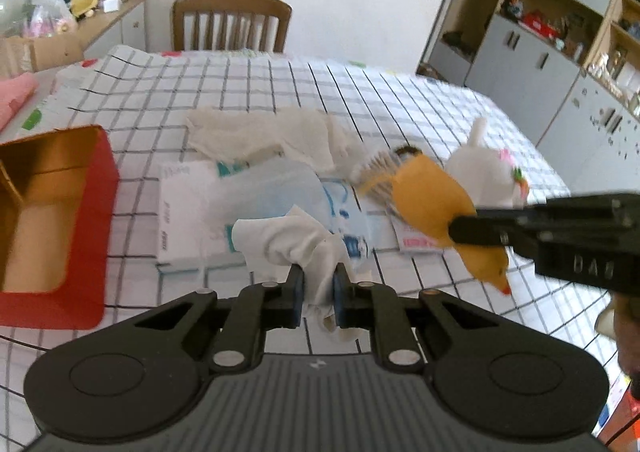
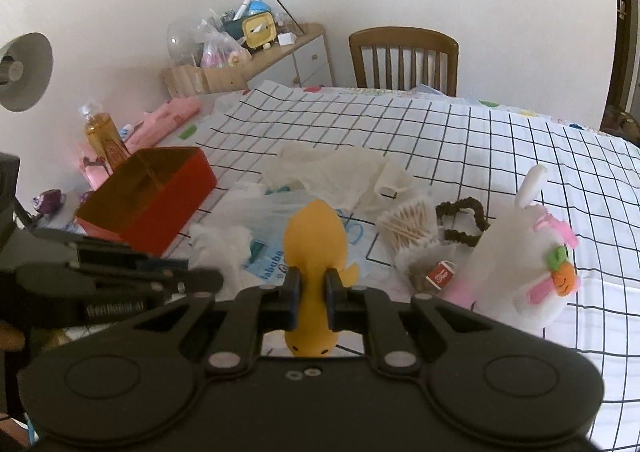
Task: Organize soft objects
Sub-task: 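Carry the white cloth with the left gripper while the right gripper carries the duck to the tin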
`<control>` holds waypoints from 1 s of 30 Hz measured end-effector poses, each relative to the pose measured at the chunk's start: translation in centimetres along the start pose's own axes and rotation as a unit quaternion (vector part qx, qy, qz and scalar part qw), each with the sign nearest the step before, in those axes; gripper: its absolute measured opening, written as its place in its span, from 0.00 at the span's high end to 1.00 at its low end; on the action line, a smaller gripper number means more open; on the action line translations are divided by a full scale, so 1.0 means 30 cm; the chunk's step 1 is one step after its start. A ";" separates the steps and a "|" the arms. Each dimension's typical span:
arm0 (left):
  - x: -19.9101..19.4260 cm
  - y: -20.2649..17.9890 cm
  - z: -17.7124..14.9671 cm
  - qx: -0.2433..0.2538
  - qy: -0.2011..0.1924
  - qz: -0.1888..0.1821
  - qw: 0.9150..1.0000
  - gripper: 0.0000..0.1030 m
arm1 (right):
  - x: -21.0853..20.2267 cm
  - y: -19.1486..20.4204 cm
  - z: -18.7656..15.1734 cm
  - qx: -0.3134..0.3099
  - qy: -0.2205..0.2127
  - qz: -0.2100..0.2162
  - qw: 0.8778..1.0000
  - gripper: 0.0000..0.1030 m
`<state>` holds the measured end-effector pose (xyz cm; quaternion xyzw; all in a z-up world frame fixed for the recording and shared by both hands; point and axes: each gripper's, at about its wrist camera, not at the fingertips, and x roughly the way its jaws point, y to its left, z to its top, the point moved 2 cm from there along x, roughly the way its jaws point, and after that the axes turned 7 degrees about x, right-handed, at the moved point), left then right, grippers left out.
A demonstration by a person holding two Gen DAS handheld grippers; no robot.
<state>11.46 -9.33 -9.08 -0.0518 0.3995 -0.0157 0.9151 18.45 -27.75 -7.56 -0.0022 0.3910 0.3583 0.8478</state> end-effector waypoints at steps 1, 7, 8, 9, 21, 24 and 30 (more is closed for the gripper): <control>-0.015 0.009 0.007 -0.004 -0.003 0.000 1.000 0.86 | -0.007 0.009 0.002 -0.001 -0.001 0.001 1.000 0.89; -0.097 0.074 0.041 -0.022 -0.015 0.002 1.000 0.86 | -0.029 0.076 0.020 -0.004 -0.003 0.006 1.000 0.88; -0.109 0.085 0.045 -0.023 -0.018 0.002 1.000 0.86 | -0.029 0.089 0.025 -0.004 -0.003 0.007 1.000 0.88; -0.120 0.098 0.048 -0.025 -0.020 0.001 0.999 0.86 | -0.028 0.102 0.031 -0.003 -0.003 0.007 1.000 0.88; -0.260 0.329 0.093 -0.038 -0.055 0.005 0.998 0.86 | 0.008 0.305 0.099 -0.003 -0.015 0.014 1.000 0.88; -0.291 0.394 0.098 -0.040 -0.061 0.012 0.997 0.86 | 0.032 0.359 0.118 -0.004 -0.014 0.018 1.000 0.88; -0.350 0.540 0.119 -0.048 -0.072 0.031 0.996 0.86 | 0.082 0.486 0.152 -0.013 -0.018 0.028 0.999 0.88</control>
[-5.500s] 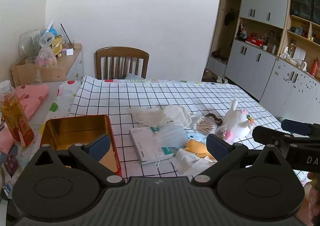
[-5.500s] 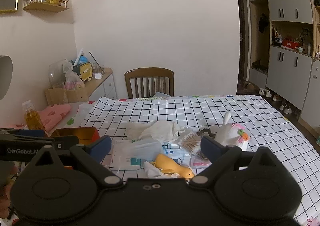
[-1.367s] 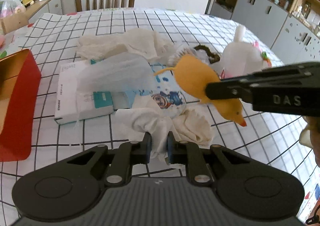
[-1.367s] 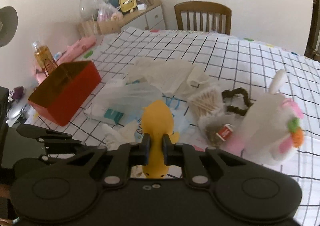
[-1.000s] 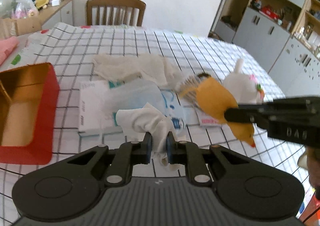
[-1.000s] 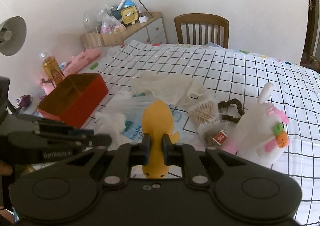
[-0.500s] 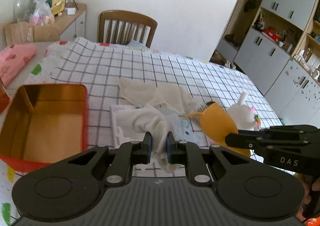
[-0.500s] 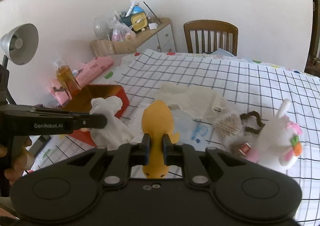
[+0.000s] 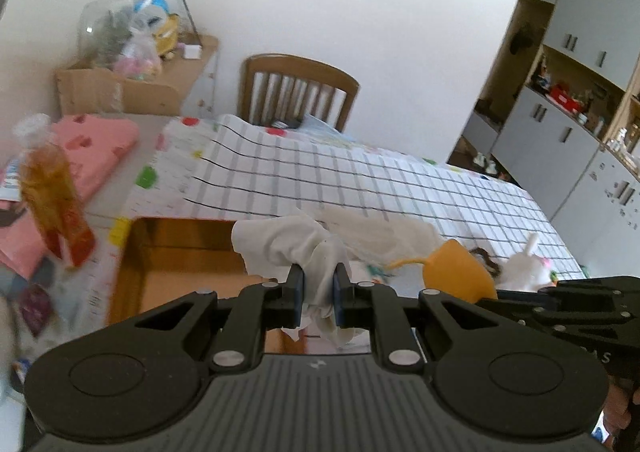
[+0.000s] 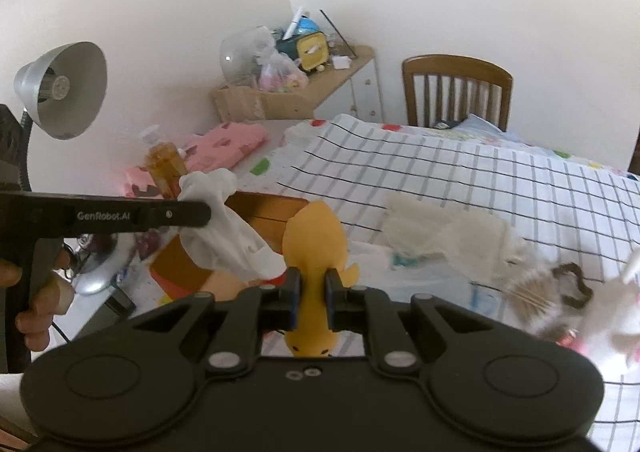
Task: Organize soft objects
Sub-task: 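Carry the white cloth with the left gripper while the right gripper carries the duck to the tin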
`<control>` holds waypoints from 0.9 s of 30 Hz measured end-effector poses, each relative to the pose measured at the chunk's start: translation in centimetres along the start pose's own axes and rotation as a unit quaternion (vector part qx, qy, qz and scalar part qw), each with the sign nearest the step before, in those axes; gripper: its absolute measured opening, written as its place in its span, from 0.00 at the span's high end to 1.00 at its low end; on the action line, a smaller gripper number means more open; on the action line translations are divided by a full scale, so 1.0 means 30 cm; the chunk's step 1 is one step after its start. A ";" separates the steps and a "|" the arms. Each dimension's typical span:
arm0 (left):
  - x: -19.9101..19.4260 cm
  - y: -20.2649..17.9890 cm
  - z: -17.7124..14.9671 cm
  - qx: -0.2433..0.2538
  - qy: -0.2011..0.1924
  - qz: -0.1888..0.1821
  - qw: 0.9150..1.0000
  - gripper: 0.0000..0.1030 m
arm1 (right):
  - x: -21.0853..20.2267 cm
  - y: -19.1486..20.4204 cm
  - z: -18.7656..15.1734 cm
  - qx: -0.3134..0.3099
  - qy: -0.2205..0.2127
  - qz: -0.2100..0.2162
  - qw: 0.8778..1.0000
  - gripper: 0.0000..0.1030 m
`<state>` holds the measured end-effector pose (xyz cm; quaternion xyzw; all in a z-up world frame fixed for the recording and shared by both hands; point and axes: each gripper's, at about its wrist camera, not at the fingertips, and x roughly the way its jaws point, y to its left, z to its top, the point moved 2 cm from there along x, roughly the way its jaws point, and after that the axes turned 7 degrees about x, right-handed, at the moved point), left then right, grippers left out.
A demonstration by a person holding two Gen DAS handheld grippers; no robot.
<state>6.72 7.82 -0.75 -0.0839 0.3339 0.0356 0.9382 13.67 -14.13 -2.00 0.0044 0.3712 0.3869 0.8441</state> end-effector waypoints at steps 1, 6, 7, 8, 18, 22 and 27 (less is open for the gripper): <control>-0.009 0.024 0.005 0.000 -0.002 0.004 1.000 0.86 | 0.010 0.022 0.006 -0.002 0.000 0.001 1.000 0.88; -0.021 0.124 0.017 0.008 0.003 0.023 1.000 0.86 | 0.072 0.114 0.029 -0.006 0.003 0.011 1.000 0.88; -0.022 0.138 0.015 0.009 0.004 0.026 1.000 0.86 | 0.086 0.131 0.034 -0.006 0.004 0.012 1.000 0.88; -0.021 0.154 0.016 0.011 0.006 0.029 0.999 0.86 | 0.102 0.148 0.037 -0.005 0.006 0.014 1.000 0.88; 0.045 0.267 -0.017 0.034 0.048 0.034 0.998 0.86 | 0.286 0.253 0.060 0.012 0.039 0.012 0.999 0.88; 0.104 0.295 -0.026 0.048 0.067 0.035 0.996 0.86 | 0.365 0.263 0.062 0.020 0.050 0.006 0.999 0.88; 0.176 0.316 -0.047 0.058 0.092 0.029 0.994 0.86 | 0.473 0.253 0.074 0.036 0.068 0.014 0.997 0.88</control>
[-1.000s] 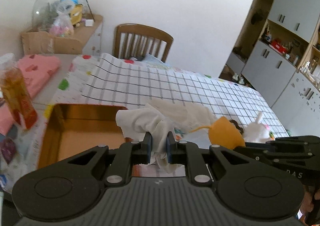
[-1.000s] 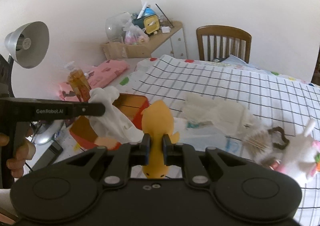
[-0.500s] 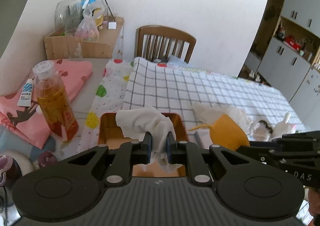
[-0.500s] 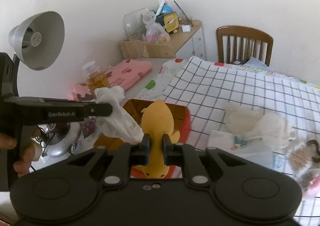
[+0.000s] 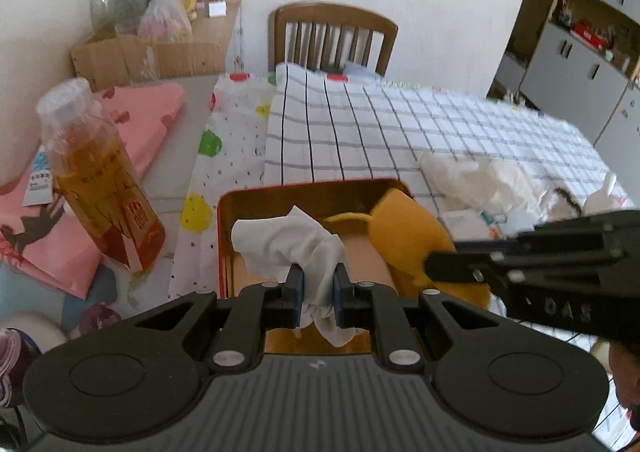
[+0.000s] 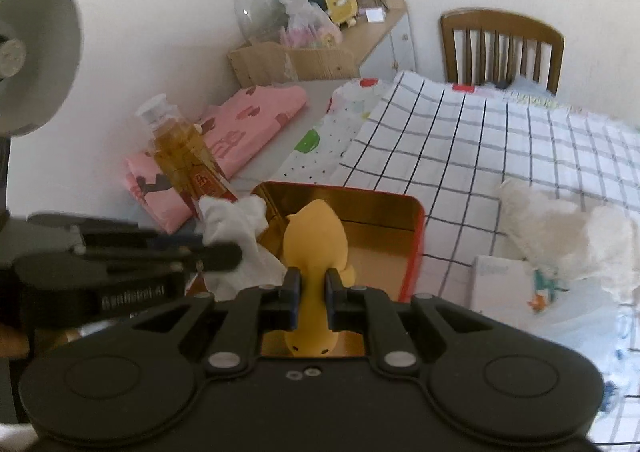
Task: Organize soft objects
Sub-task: 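Carry the white cloth with the left gripper while the right gripper carries the duck to the tin, then open the left gripper over the gold tin while the right gripper releases the duck inside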
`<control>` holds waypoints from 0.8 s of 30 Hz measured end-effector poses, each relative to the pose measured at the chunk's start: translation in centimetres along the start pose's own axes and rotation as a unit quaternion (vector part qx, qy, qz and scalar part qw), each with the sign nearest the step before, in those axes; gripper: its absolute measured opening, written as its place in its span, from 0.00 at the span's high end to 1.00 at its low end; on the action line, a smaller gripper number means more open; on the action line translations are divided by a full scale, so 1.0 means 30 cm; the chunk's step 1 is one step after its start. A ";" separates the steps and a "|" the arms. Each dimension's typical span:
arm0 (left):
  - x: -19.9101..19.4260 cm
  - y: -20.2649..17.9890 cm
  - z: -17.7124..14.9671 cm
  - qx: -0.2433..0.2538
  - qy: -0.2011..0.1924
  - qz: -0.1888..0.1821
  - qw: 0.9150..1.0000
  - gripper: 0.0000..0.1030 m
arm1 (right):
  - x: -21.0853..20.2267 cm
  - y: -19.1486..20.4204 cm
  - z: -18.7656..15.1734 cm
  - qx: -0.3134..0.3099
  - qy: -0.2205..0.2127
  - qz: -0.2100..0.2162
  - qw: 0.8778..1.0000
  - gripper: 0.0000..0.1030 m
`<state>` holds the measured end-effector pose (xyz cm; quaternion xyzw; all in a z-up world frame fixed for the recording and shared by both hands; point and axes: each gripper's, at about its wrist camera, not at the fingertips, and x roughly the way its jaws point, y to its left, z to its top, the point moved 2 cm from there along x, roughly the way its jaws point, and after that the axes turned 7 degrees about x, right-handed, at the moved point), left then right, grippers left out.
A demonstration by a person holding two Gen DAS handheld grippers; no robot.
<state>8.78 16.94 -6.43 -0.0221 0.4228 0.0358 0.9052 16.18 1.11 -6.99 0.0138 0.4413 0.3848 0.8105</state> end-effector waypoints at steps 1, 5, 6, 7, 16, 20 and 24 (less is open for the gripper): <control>0.018 0.000 -0.004 0.006 0.006 0.000 1.000 0.86 | 0.020 -0.002 0.006 0.004 0.004 0.001 1.000 0.88; 0.074 -0.009 -0.014 0.025 0.025 -0.005 0.999 0.86 | 0.100 -0.015 0.020 0.011 0.021 -0.007 1.000 0.88; 0.088 -0.014 -0.016 0.029 0.030 -0.006 0.999 0.86 | 0.120 -0.020 0.020 0.013 0.025 -0.013 1.000 0.88; 0.099 -0.015 -0.017 0.031 0.034 -0.008 0.999 0.86 | 0.137 -0.025 0.020 0.015 0.029 -0.016 0.999 0.88; 0.172 -0.051 -0.030 0.056 0.064 -0.022 0.996 0.86 | 0.224 -0.056 0.002 0.004 0.057 -0.048 0.997 0.88; 0.192 -0.054 -0.032 0.054 0.074 -0.028 0.995 0.86 | 0.239 -0.062 -0.003 0.004 0.064 -0.052 0.997 0.86; 0.205 -0.053 -0.037 0.049 0.080 -0.033 0.995 0.86 | 0.243 -0.069 -0.004 0.006 0.069 -0.050 0.996 0.81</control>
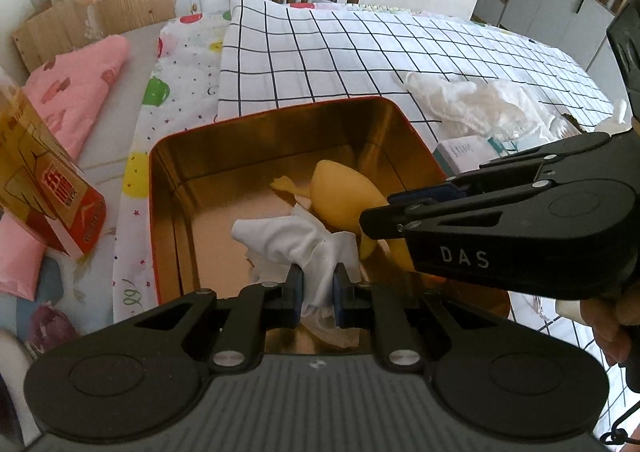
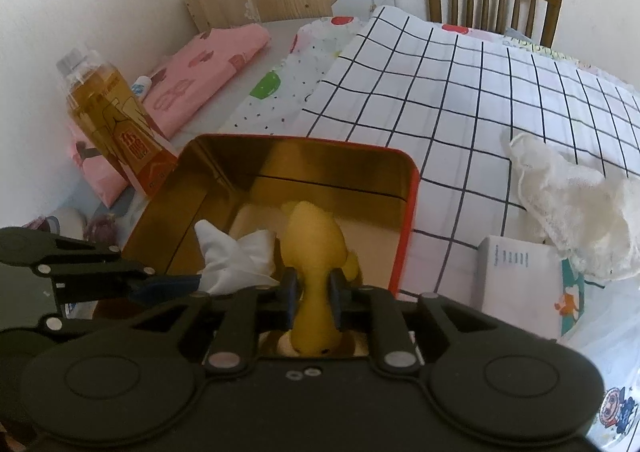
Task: Organize soft objects
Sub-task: 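Open the left gripper over the gold tin while the right gripper releases the duck inside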
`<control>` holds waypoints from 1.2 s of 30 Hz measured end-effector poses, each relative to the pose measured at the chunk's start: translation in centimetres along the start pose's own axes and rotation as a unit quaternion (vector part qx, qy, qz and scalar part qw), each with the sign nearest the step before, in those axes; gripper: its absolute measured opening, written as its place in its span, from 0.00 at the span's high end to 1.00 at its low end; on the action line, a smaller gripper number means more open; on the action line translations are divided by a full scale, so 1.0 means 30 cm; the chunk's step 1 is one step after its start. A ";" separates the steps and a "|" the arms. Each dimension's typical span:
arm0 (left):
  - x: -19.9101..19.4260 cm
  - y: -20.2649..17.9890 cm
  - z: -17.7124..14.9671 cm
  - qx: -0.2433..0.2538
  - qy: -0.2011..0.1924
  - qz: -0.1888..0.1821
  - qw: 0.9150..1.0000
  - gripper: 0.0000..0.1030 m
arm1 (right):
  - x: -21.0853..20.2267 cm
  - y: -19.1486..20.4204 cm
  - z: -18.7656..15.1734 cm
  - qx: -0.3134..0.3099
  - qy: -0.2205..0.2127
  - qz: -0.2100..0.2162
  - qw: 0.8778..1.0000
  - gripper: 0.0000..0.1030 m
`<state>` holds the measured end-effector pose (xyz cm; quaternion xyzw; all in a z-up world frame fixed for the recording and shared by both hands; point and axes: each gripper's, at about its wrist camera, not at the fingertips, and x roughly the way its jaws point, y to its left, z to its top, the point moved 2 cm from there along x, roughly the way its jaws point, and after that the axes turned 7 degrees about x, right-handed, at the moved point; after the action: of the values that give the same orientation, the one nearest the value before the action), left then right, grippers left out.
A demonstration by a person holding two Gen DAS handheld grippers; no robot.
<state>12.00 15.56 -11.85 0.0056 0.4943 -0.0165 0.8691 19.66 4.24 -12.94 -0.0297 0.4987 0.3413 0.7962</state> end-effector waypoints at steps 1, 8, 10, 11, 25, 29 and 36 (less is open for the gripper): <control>0.004 0.002 0.001 -0.002 0.002 -0.002 1.000 0.86 | 0.001 -0.003 0.000 0.003 0.002 0.002 1.000 0.80; 0.003 0.001 -0.006 -0.006 0.003 -0.004 1.000 0.86 | -0.015 -0.003 0.008 0.009 -0.006 0.007 1.000 0.77; -0.002 0.000 -0.007 -0.006 0.001 -0.004 1.000 0.84 | -0.031 -0.003 0.010 0.011 -0.011 0.015 1.000 0.73; -0.005 -0.001 -0.008 -0.008 0.000 -0.004 1.000 0.82 | -0.038 -0.002 0.011 0.011 -0.013 0.017 1.000 0.71; -0.082 -0.023 -0.017 -0.018 -0.030 0.004 0.999 0.71 | -0.161 -0.016 -0.003 0.018 -0.052 0.032 0.998 0.63; -0.113 -0.033 -0.020 -0.026 -0.042 0.005 0.999 0.49 | -0.214 -0.026 -0.013 0.015 -0.067 0.033 0.997 0.60; -0.181 -0.071 -0.024 -0.017 -0.070 0.018 0.997 0.44 | -0.323 -0.038 -0.050 -0.011 -0.098 0.031 0.995 0.53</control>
<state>8.53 13.58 -7.53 -0.0017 0.4322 0.0070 0.9017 16.53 -2.18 -6.13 0.0107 0.4150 0.3729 0.8298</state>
